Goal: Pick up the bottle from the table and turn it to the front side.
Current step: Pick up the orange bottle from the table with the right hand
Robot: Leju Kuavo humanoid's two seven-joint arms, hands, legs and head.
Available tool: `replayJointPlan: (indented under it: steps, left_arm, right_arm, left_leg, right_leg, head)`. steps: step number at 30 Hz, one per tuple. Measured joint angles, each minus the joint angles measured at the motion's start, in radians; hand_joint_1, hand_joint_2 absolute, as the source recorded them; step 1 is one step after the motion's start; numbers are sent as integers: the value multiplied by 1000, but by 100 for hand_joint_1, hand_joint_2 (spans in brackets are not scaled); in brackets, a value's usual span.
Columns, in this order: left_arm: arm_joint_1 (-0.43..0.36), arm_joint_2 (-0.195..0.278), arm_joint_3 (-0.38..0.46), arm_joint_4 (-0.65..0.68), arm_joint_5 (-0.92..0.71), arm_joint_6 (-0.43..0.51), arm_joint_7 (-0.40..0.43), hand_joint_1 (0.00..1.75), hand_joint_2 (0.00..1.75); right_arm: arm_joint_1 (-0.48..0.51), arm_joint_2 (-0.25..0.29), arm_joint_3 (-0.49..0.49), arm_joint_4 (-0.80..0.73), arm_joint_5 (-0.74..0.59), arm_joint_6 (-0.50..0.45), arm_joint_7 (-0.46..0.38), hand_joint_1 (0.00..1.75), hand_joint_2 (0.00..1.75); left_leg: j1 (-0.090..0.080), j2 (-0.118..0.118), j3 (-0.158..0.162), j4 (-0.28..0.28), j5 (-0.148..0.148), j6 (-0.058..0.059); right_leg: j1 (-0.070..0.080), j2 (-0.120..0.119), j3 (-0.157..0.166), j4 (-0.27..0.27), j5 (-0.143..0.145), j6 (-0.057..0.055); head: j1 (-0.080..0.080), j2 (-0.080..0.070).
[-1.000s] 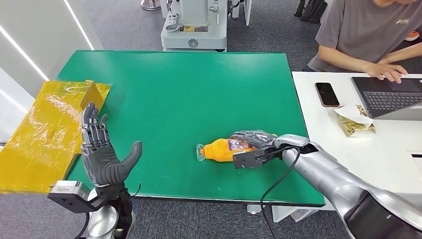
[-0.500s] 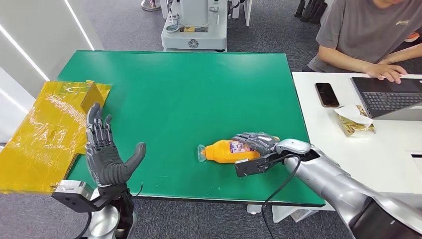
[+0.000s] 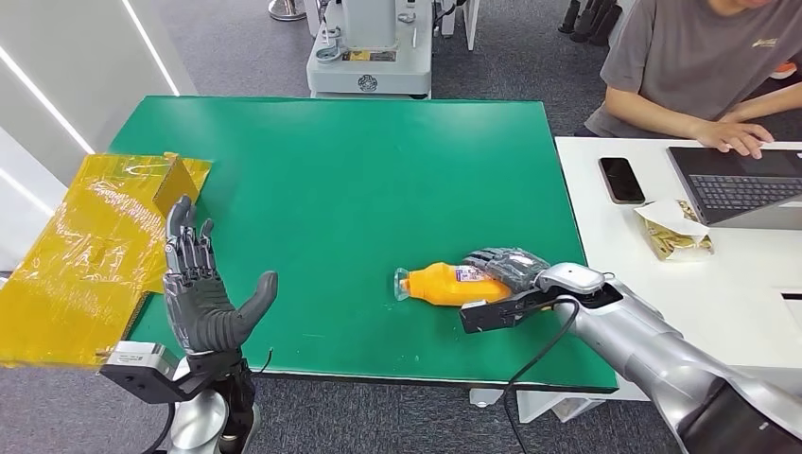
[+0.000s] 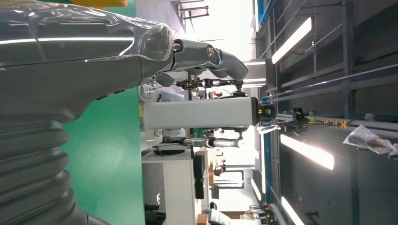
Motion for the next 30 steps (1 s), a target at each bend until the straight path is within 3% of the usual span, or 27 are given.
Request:
replayJointPlan:
  steps: [17, 23, 30]
  left_arm:
    - [10, -8, 3, 0, -15, -2, 0, 0, 175]
    - [20, -8, 4, -1, -24, 0, 0, 0, 175]
    - [22, -8, 4, -1, -14, 25, 0, 0, 175]
  right_arm:
    - [5, 26, -45, 5, 7, -63, 22, 175, 175]
    - [41, 56, -118, -14, 21, -220, 16, 175, 175]
    - [98, 88, -257, -100, 2, -446, -59, 175, 175]
  left_leg:
    - [0, 0, -1, 0, 0, 0]
    - [0, 0, -1, 0, 0, 0]
    - [0, 0, -2, 0, 0, 0]
  right_leg:
    - [0, 0, -1, 0, 0, 0]
    - [0, 0, -1, 0, 0, 0]
    - [0, 0, -1, 0, 0, 0]
  head:
    - [0, 0]
    - [0, 0]
    - [0, 0]
